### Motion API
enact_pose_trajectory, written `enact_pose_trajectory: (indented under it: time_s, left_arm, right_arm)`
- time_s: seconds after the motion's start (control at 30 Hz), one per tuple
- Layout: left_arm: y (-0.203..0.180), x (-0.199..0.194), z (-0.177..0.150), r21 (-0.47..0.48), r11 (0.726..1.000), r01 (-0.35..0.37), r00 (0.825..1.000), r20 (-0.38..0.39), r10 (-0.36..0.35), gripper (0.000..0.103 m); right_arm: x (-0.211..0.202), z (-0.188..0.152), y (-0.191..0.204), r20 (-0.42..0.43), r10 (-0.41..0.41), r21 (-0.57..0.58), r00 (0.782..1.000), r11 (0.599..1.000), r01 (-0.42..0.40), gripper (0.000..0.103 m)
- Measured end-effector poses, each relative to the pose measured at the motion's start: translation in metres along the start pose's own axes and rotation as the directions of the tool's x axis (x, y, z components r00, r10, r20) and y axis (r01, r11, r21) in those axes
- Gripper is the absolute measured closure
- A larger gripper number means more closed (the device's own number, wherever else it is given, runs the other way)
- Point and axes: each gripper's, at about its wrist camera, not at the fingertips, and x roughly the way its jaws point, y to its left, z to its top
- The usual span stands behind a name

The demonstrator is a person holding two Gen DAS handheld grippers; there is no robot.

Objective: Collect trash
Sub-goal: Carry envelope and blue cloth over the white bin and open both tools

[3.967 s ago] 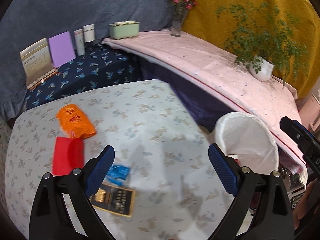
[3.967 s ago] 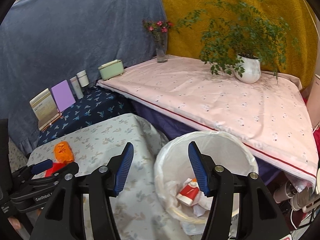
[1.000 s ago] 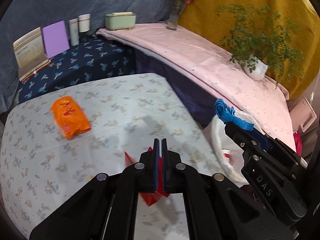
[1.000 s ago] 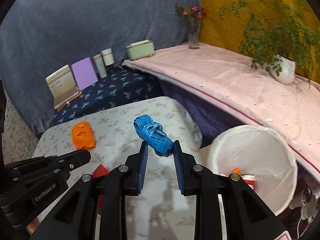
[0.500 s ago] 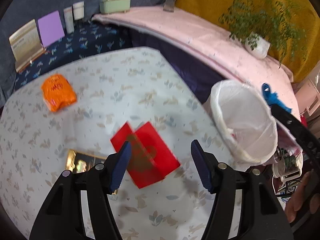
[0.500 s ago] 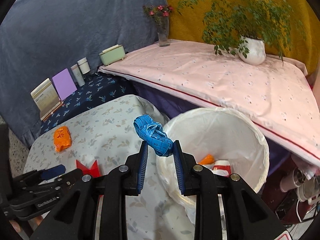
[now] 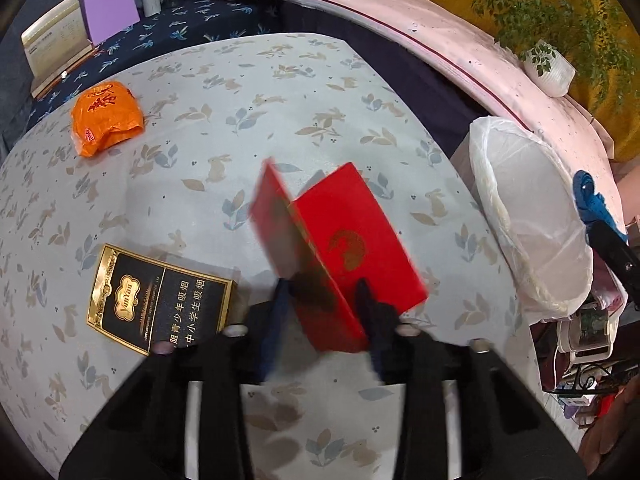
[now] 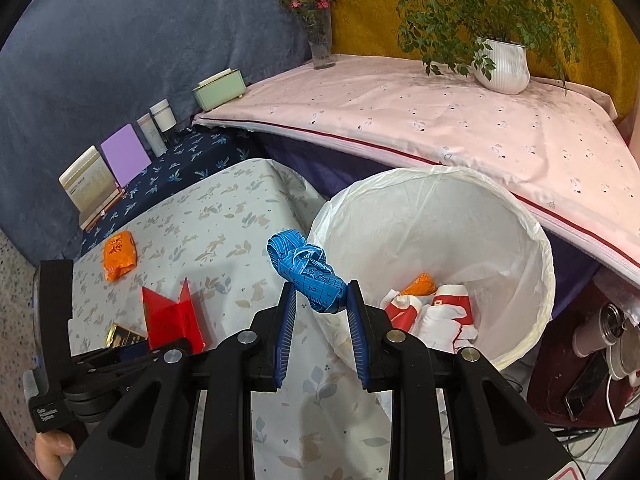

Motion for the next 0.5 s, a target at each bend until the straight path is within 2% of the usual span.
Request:
enact_pose_trajectory:
  time_s: [0.03,0.1,0.3,0.5]
  left_arm:
    - [-0.001,0.000,0.000,0.006,1.000,0.006,1.000,-0.003,-0.006,0.099]
    - [-0.002,0.000,0.003,0.004,0.999,0.034,0.999,-0.010,-0.034,0.100]
    - [-0.021,-0.013,0.011,0.042,0.998,0.046,0.998,0.030,-0.047,0.100]
    - [-0.055,-0.028,0.031,0.100,0.992,0.073,0.994,0.069,-0.080,0.100]
  right_arm:
    - [0.001,0.000,0.000,-0.001,0.002,0.001,1.000,1.000,-0.002,0.078]
    - [0.001,0.000,0.000,0.000,0.005,0.006,1.000,1.000,-0.005,0.078]
    - [-0.003,0.007,-0.001,0.020,0.008,0.013,1.000,1.000,-0.009,0.078]
    - [-0.013,0.018,-0.009,0.050,-0.002,0.020,0.999,1.000,0.001,0.078]
